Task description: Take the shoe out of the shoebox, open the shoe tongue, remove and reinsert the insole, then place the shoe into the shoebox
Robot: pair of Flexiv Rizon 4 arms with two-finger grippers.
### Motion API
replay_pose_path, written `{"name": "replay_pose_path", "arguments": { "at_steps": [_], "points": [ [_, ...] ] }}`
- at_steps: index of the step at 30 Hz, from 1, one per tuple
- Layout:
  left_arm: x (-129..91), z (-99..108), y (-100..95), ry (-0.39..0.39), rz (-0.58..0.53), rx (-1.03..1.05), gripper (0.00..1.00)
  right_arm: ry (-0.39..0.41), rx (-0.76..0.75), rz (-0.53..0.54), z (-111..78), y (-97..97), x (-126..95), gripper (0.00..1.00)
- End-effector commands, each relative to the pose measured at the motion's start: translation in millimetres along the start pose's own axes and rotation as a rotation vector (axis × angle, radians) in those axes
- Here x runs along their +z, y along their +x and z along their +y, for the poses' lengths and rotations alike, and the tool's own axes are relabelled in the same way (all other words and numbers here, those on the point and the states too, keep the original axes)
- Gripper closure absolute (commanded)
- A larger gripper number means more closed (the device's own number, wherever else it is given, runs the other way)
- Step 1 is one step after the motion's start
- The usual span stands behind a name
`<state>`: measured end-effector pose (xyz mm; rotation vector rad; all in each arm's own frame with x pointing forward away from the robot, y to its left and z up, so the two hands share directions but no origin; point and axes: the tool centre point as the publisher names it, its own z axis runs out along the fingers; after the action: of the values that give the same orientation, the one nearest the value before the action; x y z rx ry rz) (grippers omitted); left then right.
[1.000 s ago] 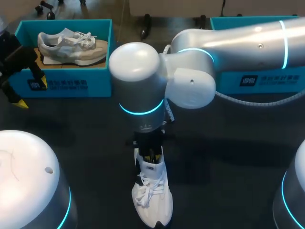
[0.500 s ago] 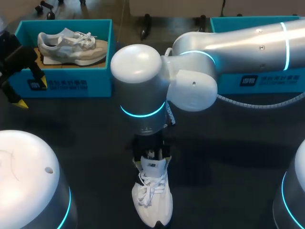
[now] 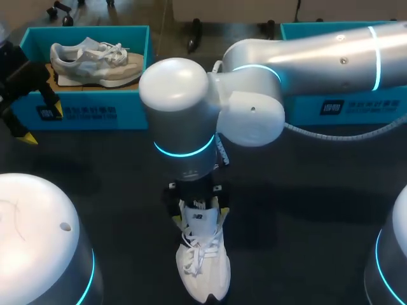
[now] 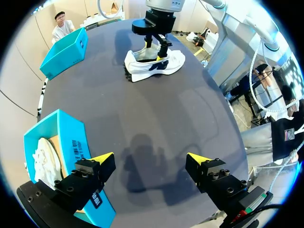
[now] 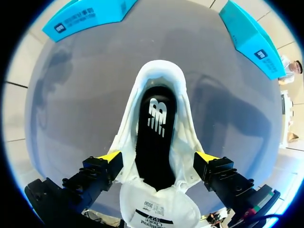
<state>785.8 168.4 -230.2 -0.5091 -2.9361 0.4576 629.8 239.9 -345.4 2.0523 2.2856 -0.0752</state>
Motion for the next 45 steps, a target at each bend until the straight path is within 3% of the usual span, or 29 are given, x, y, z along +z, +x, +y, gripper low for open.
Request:
{"name": "replay_pose_path", "arguments": {
  "at_steps": [1,23,31,45],
  "points": [
    [-0.6,0.2,0.3,-0.003,0.003,0.000,0.00,-0.016,0.241,-0.023,-9.9,8.4,-0.7,0.00],
    [-0.6,0.2,0.3,-0.003,0.003,0.000,0.00,-0.021,0.292,-0.046,-26.7,0.8,-10.7,0.00],
    [-0.6,0.2,0.3,-0.003,0.003,0.000,0.00,-0.015,0.334,-0.014,-44.9,2.1,-11.6,0.00],
    [-0.6,0.2,0.3,-0.003,0.003,0.000,0.00,-0.031,0.381,-0.048,-69.9,-3.7,-35.9,0.00]
  ]
}}
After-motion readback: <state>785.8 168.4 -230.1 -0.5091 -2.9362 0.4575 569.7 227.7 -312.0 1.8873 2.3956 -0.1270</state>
